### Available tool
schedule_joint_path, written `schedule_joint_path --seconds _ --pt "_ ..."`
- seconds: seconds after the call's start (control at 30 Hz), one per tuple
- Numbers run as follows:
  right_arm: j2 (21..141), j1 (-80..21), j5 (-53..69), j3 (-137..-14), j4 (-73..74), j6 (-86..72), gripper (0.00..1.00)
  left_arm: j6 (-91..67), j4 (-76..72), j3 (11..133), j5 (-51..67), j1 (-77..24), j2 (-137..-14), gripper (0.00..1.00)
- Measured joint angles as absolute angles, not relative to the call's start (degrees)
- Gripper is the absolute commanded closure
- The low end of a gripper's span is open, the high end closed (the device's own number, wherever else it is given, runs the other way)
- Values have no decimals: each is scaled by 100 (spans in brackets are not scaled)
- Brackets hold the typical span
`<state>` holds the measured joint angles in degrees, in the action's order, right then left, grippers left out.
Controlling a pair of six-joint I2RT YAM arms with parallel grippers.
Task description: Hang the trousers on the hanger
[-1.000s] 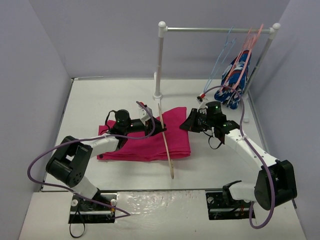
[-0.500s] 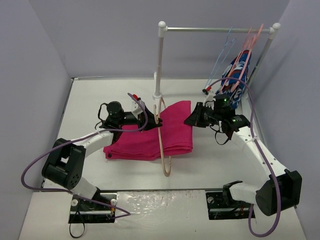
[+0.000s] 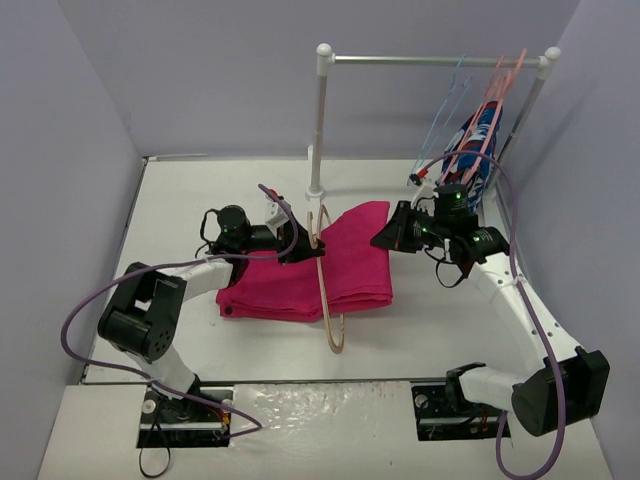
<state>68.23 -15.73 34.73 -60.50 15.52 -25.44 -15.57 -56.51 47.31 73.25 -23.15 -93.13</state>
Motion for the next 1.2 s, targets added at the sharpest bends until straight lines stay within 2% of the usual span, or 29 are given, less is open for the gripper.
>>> schedule_joint_path --seconds 0.2,0.43,1.07,1.2 --pt "6820 -1570 3489 -6176 1593 -2545 100 -2393 -6635 4731 7345 -2282 -9935 100" --pt "6810 -1428 3525 -6290 1748 -2539 100 -3069 -6949 4731 7480 -2139 -10121 100" --pt "6581 -991 3627 -6282 2069 -2193 100 -3029 -7047 4902 8143 -2097 -9704 100" --pt "6361 -976 3623 -6257 2136 -2060 100 -2639 -6576 4939 8202 -2047 -9518 100"
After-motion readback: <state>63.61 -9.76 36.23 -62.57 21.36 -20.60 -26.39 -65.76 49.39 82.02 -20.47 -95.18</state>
